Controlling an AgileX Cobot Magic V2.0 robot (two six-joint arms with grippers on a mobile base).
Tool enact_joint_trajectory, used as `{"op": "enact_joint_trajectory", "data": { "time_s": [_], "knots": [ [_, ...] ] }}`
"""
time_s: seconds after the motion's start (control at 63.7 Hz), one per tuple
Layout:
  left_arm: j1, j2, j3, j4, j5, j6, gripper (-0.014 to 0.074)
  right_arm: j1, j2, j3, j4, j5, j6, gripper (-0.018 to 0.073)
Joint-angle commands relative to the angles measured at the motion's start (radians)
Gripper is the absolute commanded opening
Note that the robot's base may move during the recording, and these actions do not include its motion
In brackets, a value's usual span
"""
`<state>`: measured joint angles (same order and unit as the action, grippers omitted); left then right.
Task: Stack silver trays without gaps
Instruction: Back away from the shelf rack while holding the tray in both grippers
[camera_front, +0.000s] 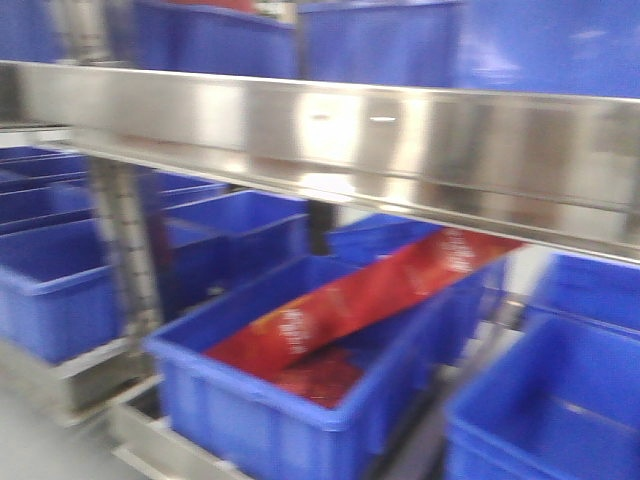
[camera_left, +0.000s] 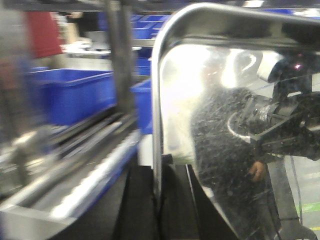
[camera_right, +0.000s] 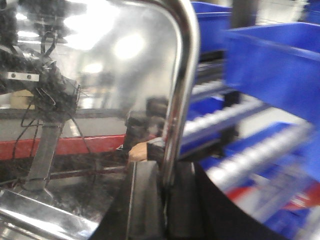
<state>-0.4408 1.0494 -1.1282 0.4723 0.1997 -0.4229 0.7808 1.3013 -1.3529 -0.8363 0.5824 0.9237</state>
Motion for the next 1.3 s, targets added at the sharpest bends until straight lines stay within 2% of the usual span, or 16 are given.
{"op": "enact_joint_trajectory", "data": {
  "time_s": [0.0, 1.287],
  "knots": [
    [-0.023, 0.001, -0.007, 0.012, -0.082, -0.004, -0.0009, 0.018, 0.006, -0.002, -0.028, -0.576, -0.022, -0.0058],
    [-0.023, 0.001, -0.007, 0.012, -0.082, -0.004, -0.0009, 0.018, 0.006, -0.002, -0.028, -0.576, -0.022, -0.0058]
  ]
}}
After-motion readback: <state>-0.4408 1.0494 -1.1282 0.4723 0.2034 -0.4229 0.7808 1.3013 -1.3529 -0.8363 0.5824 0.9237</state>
